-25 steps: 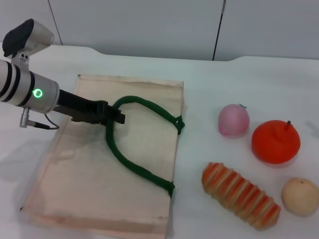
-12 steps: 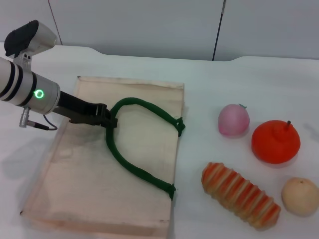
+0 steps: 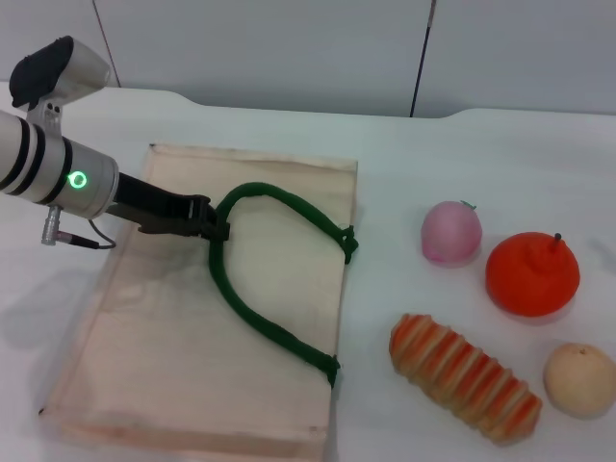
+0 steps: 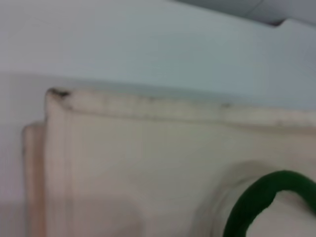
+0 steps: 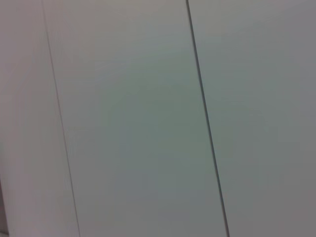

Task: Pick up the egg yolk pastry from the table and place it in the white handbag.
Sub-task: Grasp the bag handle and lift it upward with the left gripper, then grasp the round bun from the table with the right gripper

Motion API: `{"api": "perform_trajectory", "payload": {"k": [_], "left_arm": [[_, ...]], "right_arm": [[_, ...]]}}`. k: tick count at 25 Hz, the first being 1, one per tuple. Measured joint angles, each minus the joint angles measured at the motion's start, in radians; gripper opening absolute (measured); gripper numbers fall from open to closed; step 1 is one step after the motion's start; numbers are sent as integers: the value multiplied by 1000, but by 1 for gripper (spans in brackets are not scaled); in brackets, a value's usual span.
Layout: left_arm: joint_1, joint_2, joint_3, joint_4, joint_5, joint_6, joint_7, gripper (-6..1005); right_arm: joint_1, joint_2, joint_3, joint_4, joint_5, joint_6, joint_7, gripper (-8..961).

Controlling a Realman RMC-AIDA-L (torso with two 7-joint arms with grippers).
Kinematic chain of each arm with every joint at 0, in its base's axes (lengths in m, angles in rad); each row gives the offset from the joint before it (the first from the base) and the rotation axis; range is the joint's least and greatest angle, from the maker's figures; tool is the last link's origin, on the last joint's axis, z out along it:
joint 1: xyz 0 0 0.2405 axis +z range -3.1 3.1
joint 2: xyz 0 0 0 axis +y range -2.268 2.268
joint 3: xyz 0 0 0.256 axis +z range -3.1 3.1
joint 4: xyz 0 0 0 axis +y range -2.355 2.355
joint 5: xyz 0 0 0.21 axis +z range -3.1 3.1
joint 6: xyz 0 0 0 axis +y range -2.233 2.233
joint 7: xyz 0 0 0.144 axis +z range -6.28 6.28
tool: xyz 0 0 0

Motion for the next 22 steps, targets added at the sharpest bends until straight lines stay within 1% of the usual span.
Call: {"api": "perform_trajectory", "payload": {"k": [3,4,7,9,12,15,18,22], "left_arm": [[19,1,0,-8,-85,32,38,127],[31,6,0,-11,-139,63,64,123],[55,16,0,-29,-240,154,115,122],[72,16,1,-74,-318,250,153,122],[95,10,1,-150,-406,372,188,122],[113,6,1,-205,-482,475,208,121],[127,6,1,-242,-543,573,231,121],[143,4,1,-288,-600,668,242,120]], "right_arm": [[-5,-1,0,0,-6,-2,0,863],[-6,-2,1,1,-7,-2,0,863],[-9,-4,1,1,-11,-2,0,863],[-12,-5,1,1,-13,2,0,862],[-14,-8,2,0,-39,10,1,862],[-15,-15,15,-6,-113,45,7,861],[-15,-18,57,-19,-220,95,9,861],[-13,-14,131,-71,-386,169,14,860]]}}
